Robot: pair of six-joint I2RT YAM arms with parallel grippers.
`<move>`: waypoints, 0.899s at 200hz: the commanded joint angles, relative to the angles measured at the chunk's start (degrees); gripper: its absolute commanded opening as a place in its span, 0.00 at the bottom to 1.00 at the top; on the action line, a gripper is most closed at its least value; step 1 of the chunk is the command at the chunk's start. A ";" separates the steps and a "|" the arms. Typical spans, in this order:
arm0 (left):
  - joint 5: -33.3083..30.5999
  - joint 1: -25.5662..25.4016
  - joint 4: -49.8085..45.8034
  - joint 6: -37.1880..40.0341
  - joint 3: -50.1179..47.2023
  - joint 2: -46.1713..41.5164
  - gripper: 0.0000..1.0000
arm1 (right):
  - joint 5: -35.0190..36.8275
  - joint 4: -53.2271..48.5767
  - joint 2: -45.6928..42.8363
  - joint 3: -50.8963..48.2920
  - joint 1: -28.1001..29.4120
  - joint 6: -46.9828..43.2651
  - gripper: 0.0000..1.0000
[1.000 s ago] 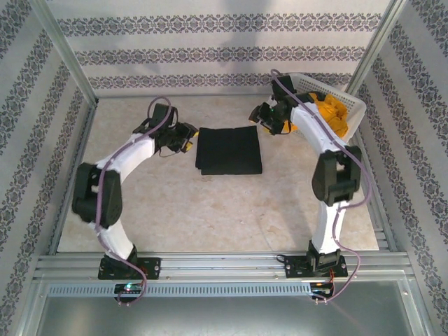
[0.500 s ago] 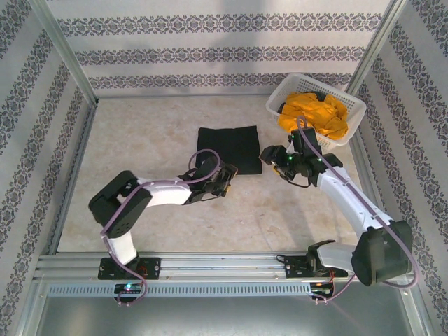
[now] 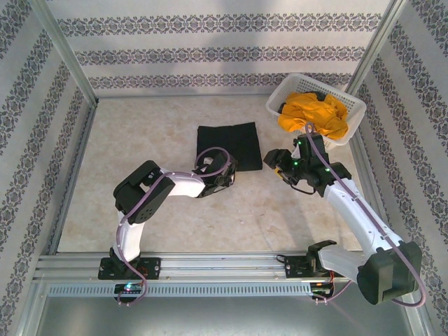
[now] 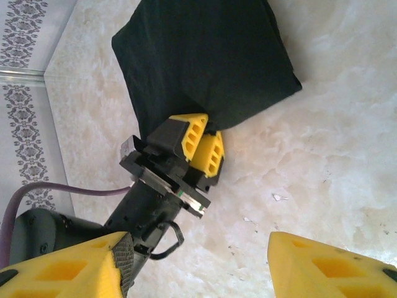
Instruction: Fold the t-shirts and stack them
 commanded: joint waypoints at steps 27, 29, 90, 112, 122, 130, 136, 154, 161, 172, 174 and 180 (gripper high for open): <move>-0.87 9.29 0.85 1.32 -2.16 -1.19 0.00 | 0.60 -2.23 -1.51 0.54 -0.36 0.49 0.59; -0.68 9.72 0.94 1.57 -2.58 -1.43 0.00 | 0.60 -2.30 -1.48 0.59 -0.34 0.45 0.59; 24.86 35.83 3.08 24.45 -6.79 -4.89 0.00 | 1.47 -0.71 -0.79 0.86 1.18 0.81 0.58; 35.64 46.19 -4.24 36.67 -3.15 -3.85 0.00 | 2.16 0.68 0.26 0.74 2.79 1.15 0.58; 39.78 50.14 -10.08 44.48 0.64 -2.64 0.00 | 2.27 1.68 0.86 0.68 3.61 1.43 0.58; 42.67 52.68 -16.44 50.99 4.39 -1.32 0.00 | 2.40 2.60 1.36 0.71 4.21 1.67 0.58; 44.05 54.51 -20.80 55.20 7.04 -0.32 0.00 | 2.51 3.10 1.86 0.85 4.62 1.74 0.58; 46.01 59.08 -27.32 60.67 11.40 2.58 0.00 | 2.70 4.07 3.57 1.34 5.68 1.85 0.58; 46.75 60.53 -27.43 60.88 12.40 3.55 0.00 | 2.79 4.40 4.19 1.64 6.00 1.87 0.58; 47.36 62.13 -27.96 61.67 14.54 4.98 0.00 | 2.93 4.80 5.07 2.21 6.39 1.83 0.58; 47.37 62.35 -28.26 61.92 15.04 5.23 0.00 | 2.89 4.84 5.21 2.31 6.47 1.87 0.58; 47.30 62.88 -29.44 62.79 16.55 5.95 0.00 | 2.93 5.06 5.71 2.76 6.72 1.81 0.58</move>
